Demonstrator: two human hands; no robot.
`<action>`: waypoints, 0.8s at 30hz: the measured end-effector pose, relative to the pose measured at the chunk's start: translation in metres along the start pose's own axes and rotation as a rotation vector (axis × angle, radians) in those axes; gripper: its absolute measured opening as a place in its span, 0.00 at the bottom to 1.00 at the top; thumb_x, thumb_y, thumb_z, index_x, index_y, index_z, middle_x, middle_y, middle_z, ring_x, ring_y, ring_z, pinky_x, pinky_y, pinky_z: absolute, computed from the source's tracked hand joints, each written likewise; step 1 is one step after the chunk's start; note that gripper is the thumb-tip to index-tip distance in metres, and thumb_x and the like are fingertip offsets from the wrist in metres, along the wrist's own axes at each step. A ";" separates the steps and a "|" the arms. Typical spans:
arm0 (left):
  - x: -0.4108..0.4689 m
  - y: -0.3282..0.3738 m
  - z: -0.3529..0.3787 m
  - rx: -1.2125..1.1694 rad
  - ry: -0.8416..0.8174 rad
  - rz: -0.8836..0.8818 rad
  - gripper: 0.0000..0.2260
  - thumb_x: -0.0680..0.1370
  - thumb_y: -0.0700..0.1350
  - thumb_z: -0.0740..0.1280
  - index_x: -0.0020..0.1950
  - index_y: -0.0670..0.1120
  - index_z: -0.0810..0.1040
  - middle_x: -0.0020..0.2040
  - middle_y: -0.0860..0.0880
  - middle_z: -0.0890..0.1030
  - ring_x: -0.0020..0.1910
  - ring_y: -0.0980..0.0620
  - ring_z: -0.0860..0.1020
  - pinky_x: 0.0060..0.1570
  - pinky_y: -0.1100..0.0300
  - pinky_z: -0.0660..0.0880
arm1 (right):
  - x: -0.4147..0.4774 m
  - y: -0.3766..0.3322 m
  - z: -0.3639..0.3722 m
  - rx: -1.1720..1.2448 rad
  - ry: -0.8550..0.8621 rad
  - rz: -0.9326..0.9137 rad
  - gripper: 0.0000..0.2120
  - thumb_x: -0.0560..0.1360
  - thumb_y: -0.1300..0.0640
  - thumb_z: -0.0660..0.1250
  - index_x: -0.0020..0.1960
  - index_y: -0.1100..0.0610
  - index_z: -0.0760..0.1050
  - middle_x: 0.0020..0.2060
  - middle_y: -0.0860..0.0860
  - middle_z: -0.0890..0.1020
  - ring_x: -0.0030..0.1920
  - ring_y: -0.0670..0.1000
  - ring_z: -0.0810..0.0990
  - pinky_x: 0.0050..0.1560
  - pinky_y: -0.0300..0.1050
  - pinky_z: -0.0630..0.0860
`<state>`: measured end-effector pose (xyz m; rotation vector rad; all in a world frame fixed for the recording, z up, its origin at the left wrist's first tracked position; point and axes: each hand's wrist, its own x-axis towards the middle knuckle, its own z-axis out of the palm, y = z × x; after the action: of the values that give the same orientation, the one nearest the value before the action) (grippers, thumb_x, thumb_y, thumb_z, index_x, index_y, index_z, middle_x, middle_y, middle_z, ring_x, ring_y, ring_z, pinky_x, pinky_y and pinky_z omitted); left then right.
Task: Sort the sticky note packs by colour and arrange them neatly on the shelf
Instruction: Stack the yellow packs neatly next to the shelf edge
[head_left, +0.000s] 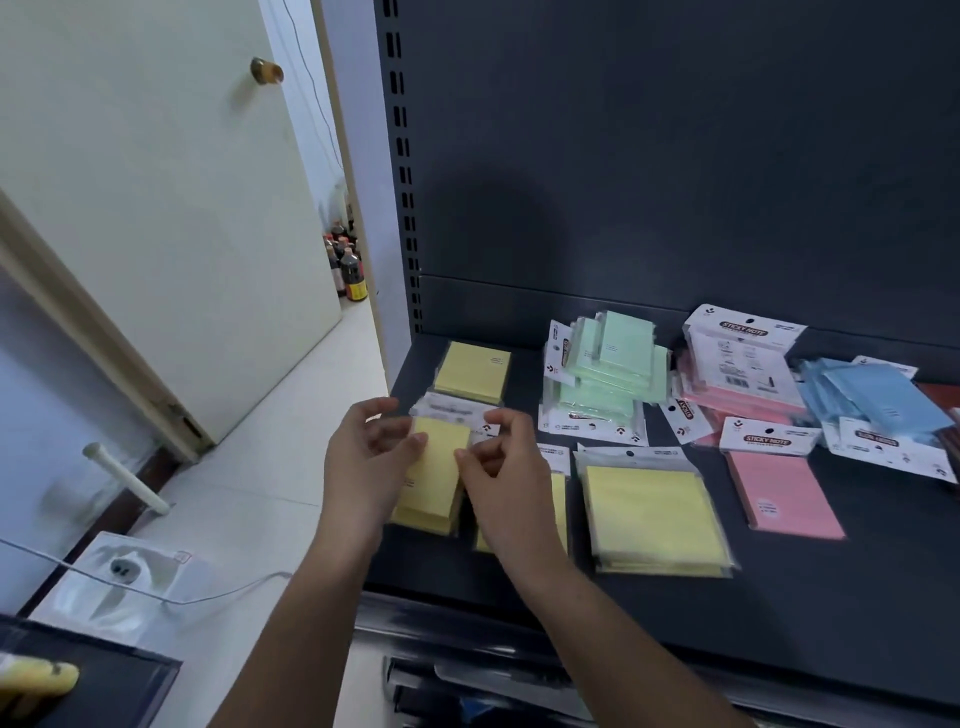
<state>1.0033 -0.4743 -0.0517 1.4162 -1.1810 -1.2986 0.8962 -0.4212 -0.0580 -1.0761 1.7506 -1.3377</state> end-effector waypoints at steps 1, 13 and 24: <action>-0.001 -0.003 0.000 0.087 0.000 0.048 0.12 0.73 0.34 0.69 0.54 0.47 0.75 0.45 0.50 0.80 0.45 0.52 0.79 0.45 0.56 0.76 | 0.000 0.001 0.000 -0.066 -0.017 -0.018 0.16 0.75 0.61 0.65 0.57 0.48 0.64 0.35 0.44 0.75 0.37 0.41 0.75 0.37 0.27 0.69; -0.001 -0.018 0.002 0.454 -0.045 0.189 0.16 0.74 0.37 0.68 0.61 0.45 0.73 0.53 0.51 0.76 0.50 0.55 0.74 0.47 0.67 0.68 | 0.013 0.005 0.002 -0.455 -0.109 -0.150 0.10 0.74 0.64 0.62 0.54 0.57 0.72 0.48 0.47 0.67 0.36 0.42 0.70 0.40 0.29 0.67; 0.057 0.007 0.035 0.624 -0.293 0.172 0.14 0.75 0.38 0.62 0.60 0.44 0.68 0.53 0.46 0.77 0.54 0.46 0.75 0.51 0.52 0.74 | 0.065 -0.007 -0.009 -0.045 -0.057 0.153 0.22 0.74 0.66 0.60 0.66 0.56 0.66 0.54 0.45 0.75 0.54 0.46 0.74 0.53 0.39 0.71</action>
<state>0.9685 -0.5313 -0.0588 1.5299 -1.9846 -1.0831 0.8617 -0.4774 -0.0512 -0.9737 1.7901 -1.1694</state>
